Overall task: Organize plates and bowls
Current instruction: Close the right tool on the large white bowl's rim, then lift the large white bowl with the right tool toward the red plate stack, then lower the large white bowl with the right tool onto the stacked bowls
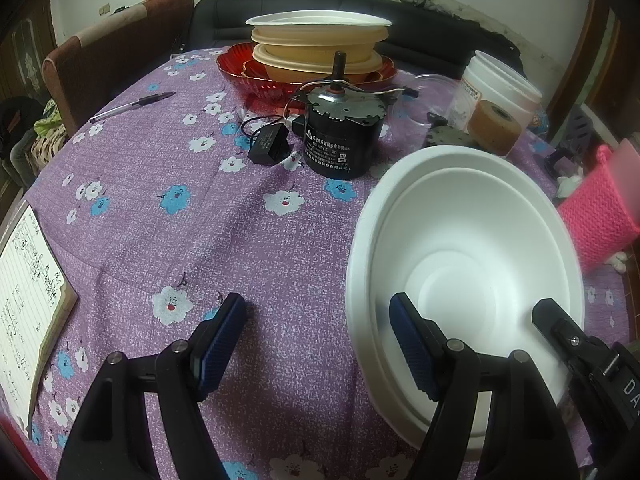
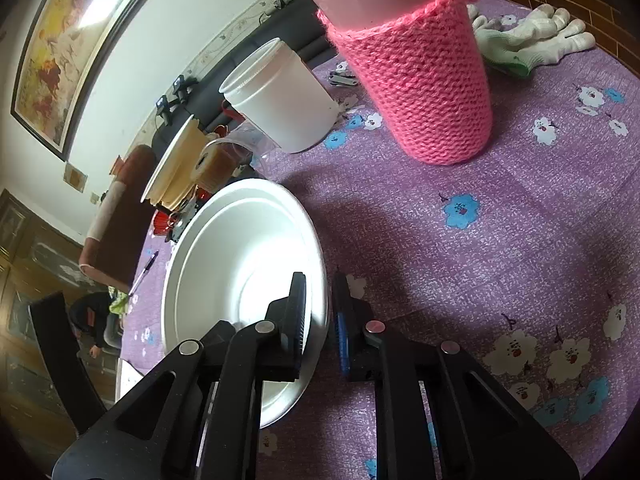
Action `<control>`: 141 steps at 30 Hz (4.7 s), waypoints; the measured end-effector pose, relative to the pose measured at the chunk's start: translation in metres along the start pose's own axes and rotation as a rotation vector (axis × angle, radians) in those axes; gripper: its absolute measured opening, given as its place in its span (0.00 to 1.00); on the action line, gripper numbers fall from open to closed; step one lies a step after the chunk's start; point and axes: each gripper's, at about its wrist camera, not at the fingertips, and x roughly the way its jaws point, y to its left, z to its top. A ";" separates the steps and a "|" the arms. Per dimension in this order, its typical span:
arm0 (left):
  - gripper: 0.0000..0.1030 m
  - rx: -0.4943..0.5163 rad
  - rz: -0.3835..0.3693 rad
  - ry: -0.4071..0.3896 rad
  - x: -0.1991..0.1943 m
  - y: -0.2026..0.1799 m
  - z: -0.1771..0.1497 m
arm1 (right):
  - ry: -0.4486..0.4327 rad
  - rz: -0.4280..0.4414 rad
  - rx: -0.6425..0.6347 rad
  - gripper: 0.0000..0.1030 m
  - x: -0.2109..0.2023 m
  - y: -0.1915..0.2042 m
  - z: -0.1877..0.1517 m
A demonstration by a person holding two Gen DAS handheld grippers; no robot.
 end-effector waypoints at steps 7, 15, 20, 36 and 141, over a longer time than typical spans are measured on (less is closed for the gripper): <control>0.65 -0.001 -0.024 -0.011 -0.001 -0.001 -0.001 | 0.001 0.004 0.001 0.10 0.000 0.001 0.000; 0.20 0.062 -0.087 -0.026 -0.006 -0.016 -0.004 | -0.009 0.014 -0.013 0.10 -0.004 0.002 -0.002; 0.10 0.085 -0.081 -0.039 -0.010 -0.021 -0.006 | 0.002 0.017 0.003 0.10 -0.006 -0.003 -0.006; 0.11 0.142 -0.029 -0.049 -0.029 -0.030 -0.031 | 0.025 0.044 0.037 0.10 -0.035 -0.013 -0.017; 0.12 -0.197 0.195 -0.270 -0.241 0.281 -0.199 | 0.307 0.341 -0.477 0.11 -0.127 0.247 -0.331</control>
